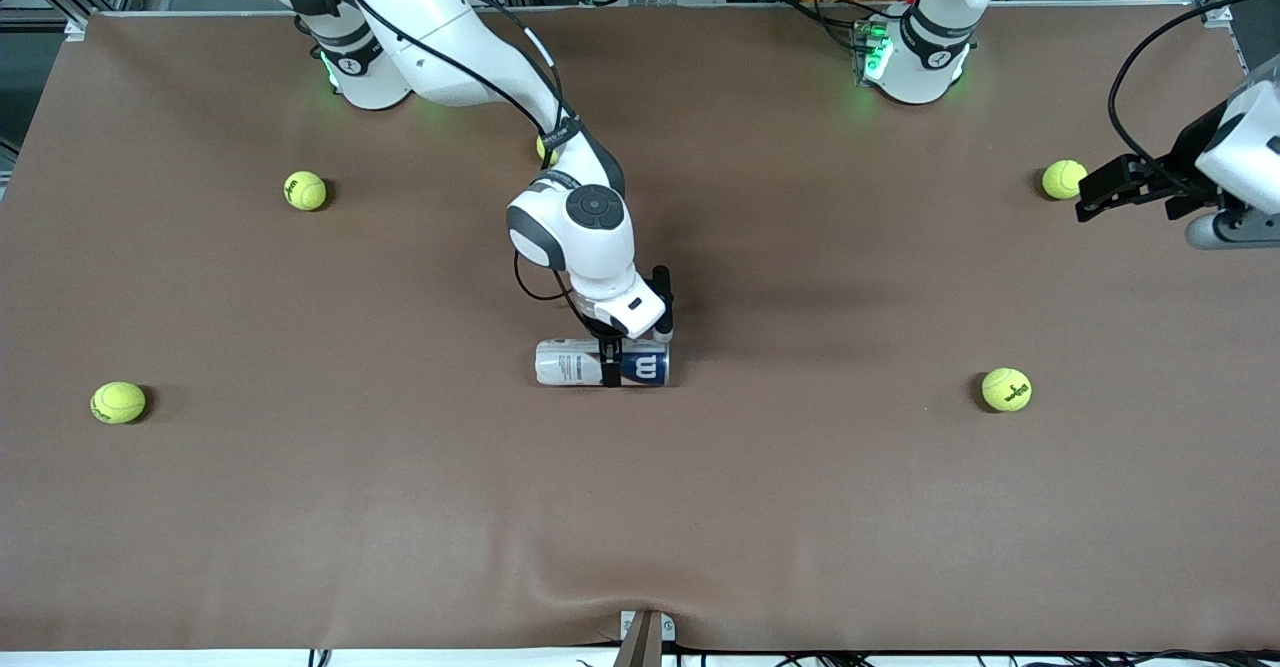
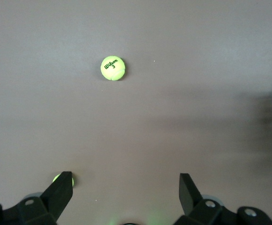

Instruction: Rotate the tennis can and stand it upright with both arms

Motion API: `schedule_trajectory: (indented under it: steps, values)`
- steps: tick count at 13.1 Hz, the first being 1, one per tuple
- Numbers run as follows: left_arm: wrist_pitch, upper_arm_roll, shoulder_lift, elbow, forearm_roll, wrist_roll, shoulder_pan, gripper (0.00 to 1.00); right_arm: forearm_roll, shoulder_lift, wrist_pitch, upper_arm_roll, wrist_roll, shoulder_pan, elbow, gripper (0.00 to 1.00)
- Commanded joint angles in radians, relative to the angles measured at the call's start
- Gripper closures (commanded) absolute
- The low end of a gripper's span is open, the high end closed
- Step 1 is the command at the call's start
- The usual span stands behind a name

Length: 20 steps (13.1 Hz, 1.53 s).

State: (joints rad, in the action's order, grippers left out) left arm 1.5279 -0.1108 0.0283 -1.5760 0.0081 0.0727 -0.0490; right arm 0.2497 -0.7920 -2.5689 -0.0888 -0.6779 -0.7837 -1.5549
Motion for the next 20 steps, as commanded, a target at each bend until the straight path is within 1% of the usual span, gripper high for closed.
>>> schedule_trajectory:
  steps: [1,2,4,5,7,9,11,13,15,17,18,20]
  values:
    - [0.005,-0.003,0.013,0.005,-0.028,-0.013,0.001,0.0,0.008,0.066,0.091,0.0,0.04,-0.005,-0.013,0.0]
    - [0.005,-0.003,0.033,0.005,-0.068,-0.013,0.0,0.0,0.006,0.086,0.136,0.004,0.053,-0.006,-0.013,0.0]
    - [0.027,-0.001,0.089,0.01,-0.169,-0.013,0.0,0.0,0.0,0.111,0.18,0.026,0.092,-0.005,-0.011,0.0]
    - [0.063,-0.003,0.123,0.008,-0.212,-0.013,0.004,0.0,-0.027,0.123,0.193,0.026,0.112,-0.006,-0.01,0.0]
    - [0.128,-0.003,0.194,0.011,-0.302,-0.005,0.035,0.0,-0.11,0.14,0.202,0.026,0.116,-0.002,-0.007,0.0]
    - [0.211,-0.003,0.284,0.011,-0.4,-0.002,0.06,0.0,-0.167,0.166,0.228,0.023,0.121,0.018,-0.004,0.0]
    - [0.305,-0.003,0.382,0.011,-0.541,-0.002,0.078,0.0,-0.193,0.201,0.266,0.021,0.139,0.075,-0.004,0.0]
    - [0.397,-0.003,0.473,0.011,-0.745,-0.001,0.112,0.0,-0.199,0.229,0.265,0.023,0.141,0.176,-0.005,0.0]
    - [0.49,-0.003,0.545,0.014,-0.902,-0.001,0.164,0.0,-0.274,0.255,0.28,0.023,0.143,0.292,-0.007,0.0]
    - [0.598,-0.003,0.62,0.016,-1.044,-0.013,0.219,0.0,-0.393,0.254,0.279,0.023,0.143,0.397,-0.005,0.0]
    - [0.642,-0.003,0.651,0.017,-1.095,-0.017,0.248,0.0,-0.444,0.254,0.283,0.021,0.143,0.423,-0.005,0.0]
    - [0.722,-0.003,0.694,0.017,-1.148,-0.019,0.29,0.0,-0.454,0.264,0.285,0.021,0.158,0.457,-0.005,0.0]
